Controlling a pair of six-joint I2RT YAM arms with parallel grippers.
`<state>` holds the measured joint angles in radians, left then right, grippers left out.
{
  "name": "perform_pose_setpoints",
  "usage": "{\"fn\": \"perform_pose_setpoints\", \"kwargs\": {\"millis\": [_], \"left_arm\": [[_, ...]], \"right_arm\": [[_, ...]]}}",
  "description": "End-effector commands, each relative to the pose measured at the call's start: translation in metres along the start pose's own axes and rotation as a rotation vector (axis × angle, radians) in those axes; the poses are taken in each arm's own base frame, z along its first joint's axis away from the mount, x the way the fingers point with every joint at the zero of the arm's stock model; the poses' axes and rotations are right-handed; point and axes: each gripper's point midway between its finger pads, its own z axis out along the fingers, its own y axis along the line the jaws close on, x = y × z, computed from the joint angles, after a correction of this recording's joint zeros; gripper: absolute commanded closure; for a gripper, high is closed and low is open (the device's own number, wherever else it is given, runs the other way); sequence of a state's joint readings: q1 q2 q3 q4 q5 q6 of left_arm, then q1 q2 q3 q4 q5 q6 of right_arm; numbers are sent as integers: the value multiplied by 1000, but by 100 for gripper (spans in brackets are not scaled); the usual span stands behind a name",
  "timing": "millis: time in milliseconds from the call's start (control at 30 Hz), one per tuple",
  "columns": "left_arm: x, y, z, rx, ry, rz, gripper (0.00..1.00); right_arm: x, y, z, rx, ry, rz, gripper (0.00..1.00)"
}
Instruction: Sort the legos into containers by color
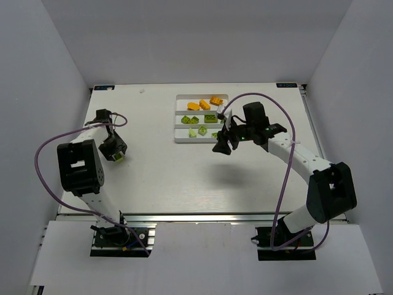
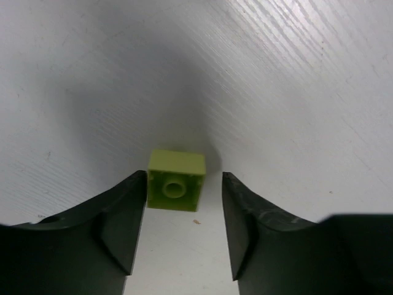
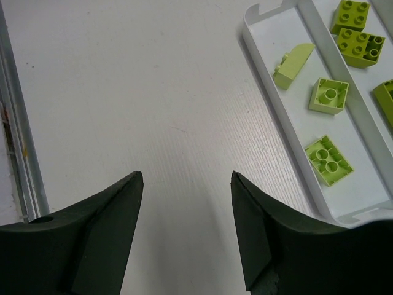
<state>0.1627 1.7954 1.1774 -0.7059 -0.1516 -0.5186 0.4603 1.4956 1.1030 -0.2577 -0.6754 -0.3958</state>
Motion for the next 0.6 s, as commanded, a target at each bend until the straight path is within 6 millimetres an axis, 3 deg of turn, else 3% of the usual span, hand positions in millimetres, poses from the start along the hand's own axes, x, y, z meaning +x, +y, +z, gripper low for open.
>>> {"fn": "perform_pose_setpoints", "kwargs": {"millis": [0,133,200,300,467,567], "left_arm": [[-11,-8,-9,52,-29,3,40],[-6,-12,-10,84,-17,-2,52],[-3,-18,-12,120,-5,-7,63],[-7,-36,-29,199,-35,0,75],[4,-105,-84,562,-13,9,83],[18,-149,-113,738,20,47,85]], "right_arm": [[-16,-1,-9,22,-33,-33,35],[-18,-4,-11,29,-33,-33,35],[-18,-4,-11,31,-30,-33,35],[-18,-4,-12,34,-25,-34,35],[-20,-10,-18,70,-38,-3,42],[-20,-12,-19,79,-44,22,58]]}}
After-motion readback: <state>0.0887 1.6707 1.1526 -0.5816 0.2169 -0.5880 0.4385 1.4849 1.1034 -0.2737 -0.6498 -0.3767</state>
